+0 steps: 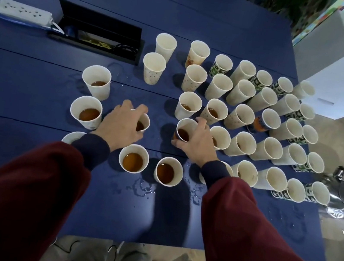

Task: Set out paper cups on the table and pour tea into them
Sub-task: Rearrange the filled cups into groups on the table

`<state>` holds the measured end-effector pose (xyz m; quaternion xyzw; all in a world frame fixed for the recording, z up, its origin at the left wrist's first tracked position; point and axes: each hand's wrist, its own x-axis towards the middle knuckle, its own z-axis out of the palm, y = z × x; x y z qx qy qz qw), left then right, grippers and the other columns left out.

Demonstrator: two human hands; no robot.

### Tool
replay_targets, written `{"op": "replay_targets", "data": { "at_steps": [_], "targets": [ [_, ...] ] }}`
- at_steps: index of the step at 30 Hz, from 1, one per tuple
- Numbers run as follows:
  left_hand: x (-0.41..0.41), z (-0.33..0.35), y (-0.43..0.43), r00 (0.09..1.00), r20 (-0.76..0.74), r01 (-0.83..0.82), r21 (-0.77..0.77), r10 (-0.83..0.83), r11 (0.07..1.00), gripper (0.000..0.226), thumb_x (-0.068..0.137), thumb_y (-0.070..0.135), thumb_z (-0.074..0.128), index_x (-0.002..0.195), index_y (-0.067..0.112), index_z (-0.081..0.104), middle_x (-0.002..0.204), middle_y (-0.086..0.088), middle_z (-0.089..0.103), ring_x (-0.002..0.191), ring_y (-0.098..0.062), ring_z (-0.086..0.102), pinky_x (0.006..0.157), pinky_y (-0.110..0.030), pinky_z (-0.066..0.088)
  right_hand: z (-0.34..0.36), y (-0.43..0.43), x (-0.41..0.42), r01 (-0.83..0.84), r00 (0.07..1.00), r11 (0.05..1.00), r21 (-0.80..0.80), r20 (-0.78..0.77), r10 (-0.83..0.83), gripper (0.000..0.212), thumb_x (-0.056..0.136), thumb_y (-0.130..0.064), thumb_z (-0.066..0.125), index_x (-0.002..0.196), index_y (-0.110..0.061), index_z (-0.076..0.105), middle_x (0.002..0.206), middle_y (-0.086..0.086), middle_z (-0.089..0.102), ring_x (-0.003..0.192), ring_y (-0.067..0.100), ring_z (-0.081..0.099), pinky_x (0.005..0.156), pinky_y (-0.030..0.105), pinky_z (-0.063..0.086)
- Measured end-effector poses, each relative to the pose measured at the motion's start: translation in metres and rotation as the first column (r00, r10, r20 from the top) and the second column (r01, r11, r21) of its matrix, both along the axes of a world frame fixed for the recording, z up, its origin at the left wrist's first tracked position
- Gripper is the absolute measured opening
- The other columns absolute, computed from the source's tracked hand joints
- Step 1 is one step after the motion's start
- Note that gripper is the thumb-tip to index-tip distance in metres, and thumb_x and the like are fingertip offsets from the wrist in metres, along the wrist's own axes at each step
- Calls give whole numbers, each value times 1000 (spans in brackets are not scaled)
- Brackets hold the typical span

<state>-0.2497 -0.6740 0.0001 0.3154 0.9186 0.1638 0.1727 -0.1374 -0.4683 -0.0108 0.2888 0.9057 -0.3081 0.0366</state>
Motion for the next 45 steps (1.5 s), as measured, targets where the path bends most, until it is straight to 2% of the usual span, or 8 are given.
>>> {"op": "replay_targets", "data": {
  "at_steps": [6, 13, 18, 26, 31, 36, 42, 45],
  "targets": [
    [9, 15, 6, 992, -19, -124, 47, 125, 991, 52, 82, 33, 71, 126, 26, 45, 114, -12, 51, 102, -37, 57, 87, -50, 50, 31, -11, 21, -54, 962, 978, 201, -251, 104, 82, 74, -38, 86, 138, -8, 44, 137, 12, 46, 119, 31, 53, 88, 32, 44],
    [40, 65, 33, 978, -110, -145, 251, 177, 957, 64, 82, 39, 72, 137, 23, 44, 130, -9, 55, 115, -31, 55, 89, -44, 47, 47, -38, 21, -323, 884, 944, 70, -333, 327, 96, 74, -33, 87, 150, -11, 31, 146, 9, 44, 131, 25, 48, 104, 42, 46],
    [65, 102, 47, 989, -101, -79, 282, 111, 956, 71, 75, 47, 72, 135, 26, 43, 131, 0, 56, 116, -24, 55, 92, -44, 48, 68, -32, 22, -232, 876, 972, -28, -440, 197, 104, 73, -34, 85, 153, -13, 22, 134, 6, 57, 115, 25, 60, 91, 42, 52],
    [82, 89, 50, 985, 162, -13, 436, -65, 900, 57, 88, 43, 70, 135, 27, 42, 111, 14, 61, 95, -5, 63, 79, -21, 48, 68, 0, 64, -243, 878, 967, 81, -405, 255, 69, 78, -22, 79, 138, -11, 48, 123, 5, 64, 111, 22, 58, 86, 24, 43],
    [103, 49, 44, 987, 22, 161, 53, -162, 986, 58, 81, 46, 68, 130, 22, 47, 115, -2, 54, 108, -24, 55, 89, -42, 50, 63, 14, 88, -163, 919, 983, 89, -348, 184, 60, 74, -37, 68, 127, -14, 53, 118, 3, 63, 109, 22, 56, 88, 35, 46],
    [125, 21, 51, 944, -146, 250, -273, -297, 929, 73, 76, 64, 69, 126, 18, 44, 121, -5, 52, 111, -25, 53, 90, -38, 47, 57, 14, 100, -158, 942, 982, 104, -282, 182, 56, 77, -25, 78, 124, -12, 50, 102, -8, 51, 90, 19, 52, 70, 26, 31],
    [127, 12, 50, 927, -228, 208, -350, -298, 913, 52, 85, 51, 61, 122, 17, 48, 122, -5, 55, 110, -25, 56, 91, -39, 42, 36, 4, 105, -237, 939, 957, 170, -214, 270, 47, 80, -35, 74, 113, -21, 45, 110, -4, 55, 91, 24, 60, 68, 42, 48],
    [123, 15, 48, 926, -251, 178, -371, -283, 911, 51, 85, 50, 62, 122, 18, 48, 122, -3, 54, 112, -24, 55, 94, -39, 39, 27, -1, 104, -296, 924, 920, 256, -165, 344, 49, 80, -35, 75, 118, -16, 49, 115, 1, 57, 91, 26, 63, 63, 36, 42]
  ]
}}
